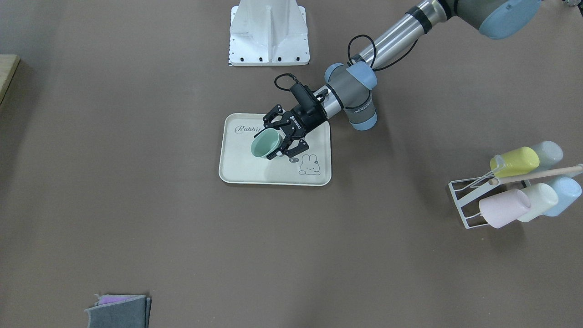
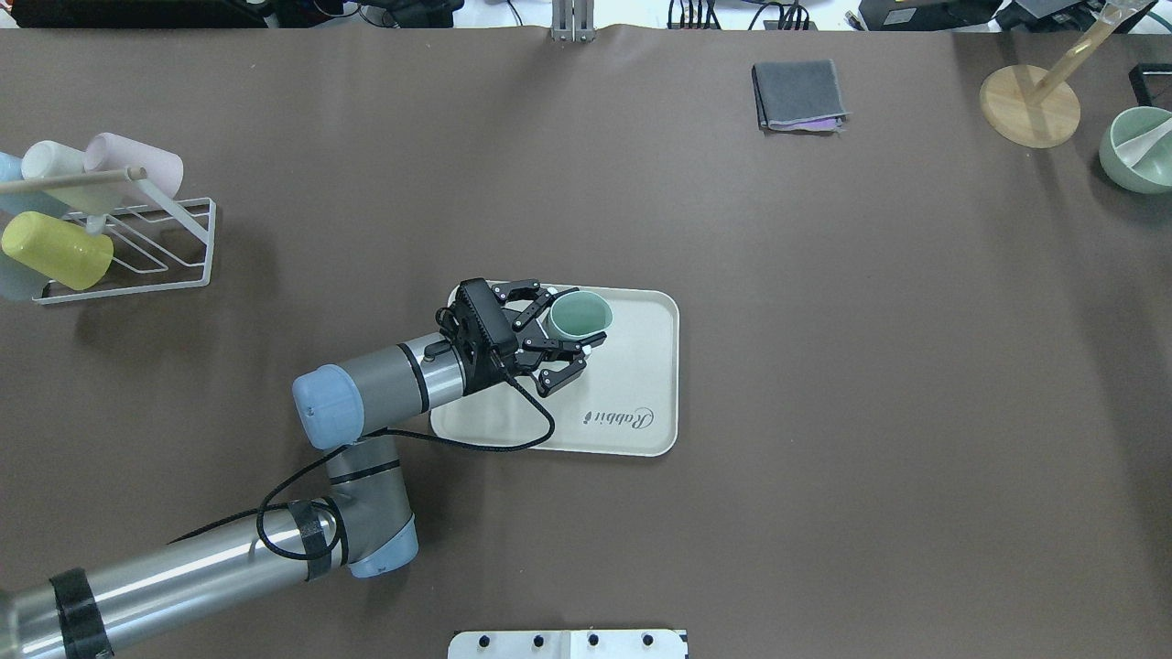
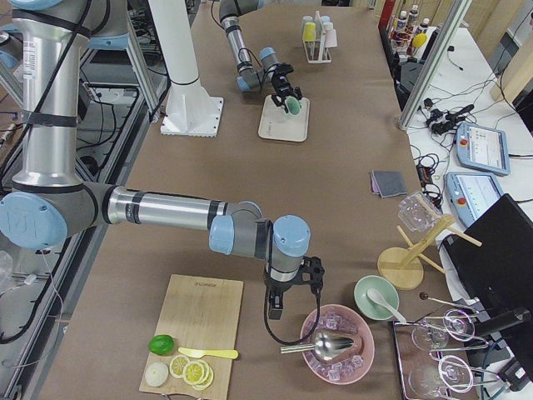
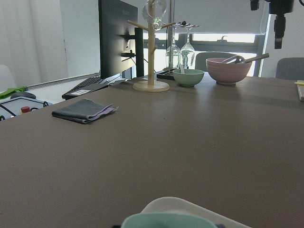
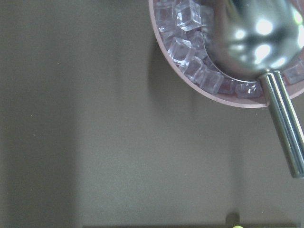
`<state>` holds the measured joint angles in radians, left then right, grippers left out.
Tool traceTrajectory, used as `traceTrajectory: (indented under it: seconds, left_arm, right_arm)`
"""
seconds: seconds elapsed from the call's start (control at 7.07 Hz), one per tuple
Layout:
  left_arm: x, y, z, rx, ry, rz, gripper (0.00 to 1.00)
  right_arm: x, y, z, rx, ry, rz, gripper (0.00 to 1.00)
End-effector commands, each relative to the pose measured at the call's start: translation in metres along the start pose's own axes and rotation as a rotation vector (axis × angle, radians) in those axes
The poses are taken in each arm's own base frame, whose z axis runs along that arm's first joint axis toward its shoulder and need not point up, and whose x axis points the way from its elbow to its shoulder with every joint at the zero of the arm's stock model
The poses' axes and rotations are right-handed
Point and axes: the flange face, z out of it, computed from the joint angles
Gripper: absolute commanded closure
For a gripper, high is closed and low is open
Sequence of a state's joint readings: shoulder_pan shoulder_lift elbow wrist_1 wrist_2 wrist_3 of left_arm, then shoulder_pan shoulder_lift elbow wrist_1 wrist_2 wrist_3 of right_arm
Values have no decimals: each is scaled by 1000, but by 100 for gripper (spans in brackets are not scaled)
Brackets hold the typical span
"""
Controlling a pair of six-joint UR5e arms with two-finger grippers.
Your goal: Pick up and place green cup on tray
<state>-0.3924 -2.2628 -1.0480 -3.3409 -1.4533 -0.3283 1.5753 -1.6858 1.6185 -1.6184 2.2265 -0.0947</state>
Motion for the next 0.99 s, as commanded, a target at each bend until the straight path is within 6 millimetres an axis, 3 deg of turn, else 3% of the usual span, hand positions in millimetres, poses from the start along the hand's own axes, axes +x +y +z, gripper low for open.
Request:
traceTrajectory:
  seconds: [0.0, 0.42, 0.85]
  left_arm:
    - [-2, 2, -1, -5, -6, -2, 1]
    - [-8, 15, -12, -25, -13, 2, 1]
    - [-1, -2, -16, 7, 1, -1, 1]
  right_arm:
    - [2, 1, 2, -5, 0, 5, 0]
    - [4, 0, 5, -11, 0, 10, 0]
    - [4, -1, 5, -10, -2, 7, 0]
